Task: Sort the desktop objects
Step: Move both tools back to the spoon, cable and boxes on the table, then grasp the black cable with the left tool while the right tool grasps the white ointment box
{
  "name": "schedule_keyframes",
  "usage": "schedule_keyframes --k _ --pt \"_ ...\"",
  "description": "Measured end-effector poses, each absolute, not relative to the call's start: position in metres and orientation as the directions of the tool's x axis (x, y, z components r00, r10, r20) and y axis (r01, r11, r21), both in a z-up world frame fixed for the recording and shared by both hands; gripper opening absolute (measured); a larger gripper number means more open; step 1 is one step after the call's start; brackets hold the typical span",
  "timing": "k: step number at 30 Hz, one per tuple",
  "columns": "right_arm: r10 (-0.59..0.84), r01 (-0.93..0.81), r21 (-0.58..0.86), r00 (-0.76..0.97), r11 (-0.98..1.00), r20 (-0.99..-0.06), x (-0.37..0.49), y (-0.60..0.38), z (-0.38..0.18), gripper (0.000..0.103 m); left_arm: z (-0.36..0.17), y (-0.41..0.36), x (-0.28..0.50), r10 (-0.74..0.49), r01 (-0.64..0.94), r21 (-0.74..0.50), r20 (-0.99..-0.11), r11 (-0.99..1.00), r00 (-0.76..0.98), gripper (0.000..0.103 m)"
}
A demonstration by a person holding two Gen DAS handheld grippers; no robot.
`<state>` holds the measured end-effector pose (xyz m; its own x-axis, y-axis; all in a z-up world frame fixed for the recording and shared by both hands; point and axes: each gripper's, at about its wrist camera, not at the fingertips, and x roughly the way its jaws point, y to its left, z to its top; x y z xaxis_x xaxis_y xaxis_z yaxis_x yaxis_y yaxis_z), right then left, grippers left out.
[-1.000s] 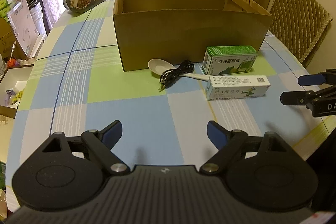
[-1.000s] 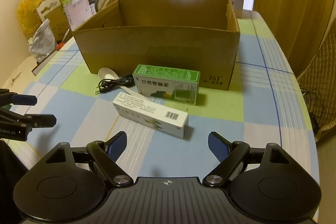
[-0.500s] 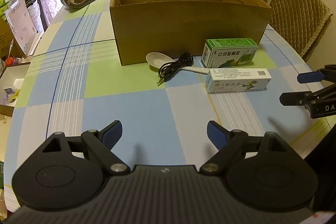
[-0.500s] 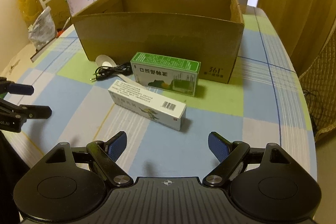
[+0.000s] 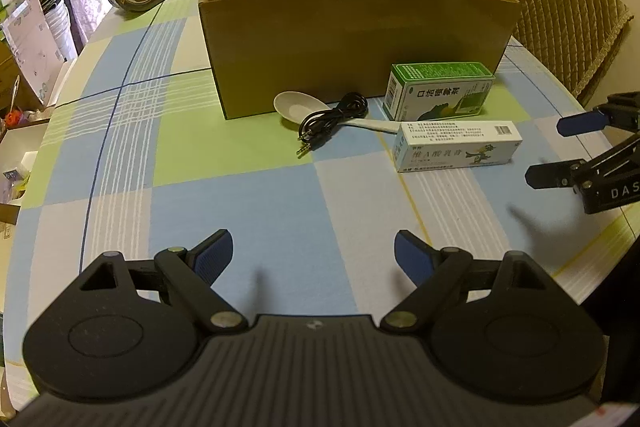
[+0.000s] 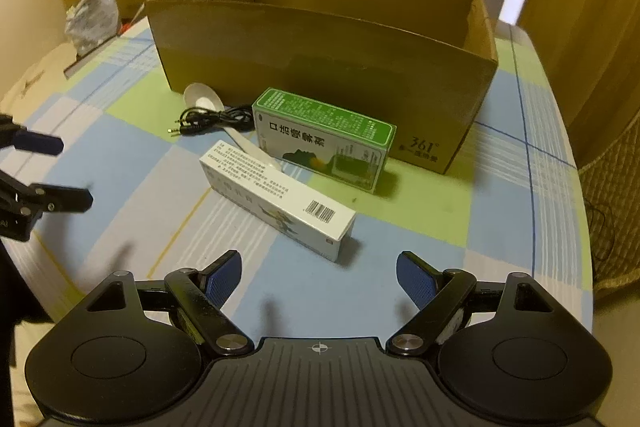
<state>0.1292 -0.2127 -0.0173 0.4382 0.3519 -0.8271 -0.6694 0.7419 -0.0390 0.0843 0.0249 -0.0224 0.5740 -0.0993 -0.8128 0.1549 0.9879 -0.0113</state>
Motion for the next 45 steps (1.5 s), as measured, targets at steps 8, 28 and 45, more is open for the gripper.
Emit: schedule_keyframes --k 8,28,45 --pt "0.366 -0.728 -0.069 0.421 0.682 -0.830 0.139 -0.203 -0.022 0.082 -0.027 0.023 0.097 -0.106 0.197 0.011 -0.812 0.980 0.574 0.085" --pt "0.375 -0.871 -0.135 0.337 0.473 -0.864 0.177 -0.170 -0.046 0.058 -0.052 0.017 0.158 -0.137 0.318 0.057 -0.821 0.946 0.554 0.073" --pt "0.400 -0.884 -0.030 0.241 0.467 -0.884 0.175 -0.170 -0.049 0.023 -0.059 -0.005 0.188 -0.194 0.452 0.121 -0.784 0.884 0.589 0.062"
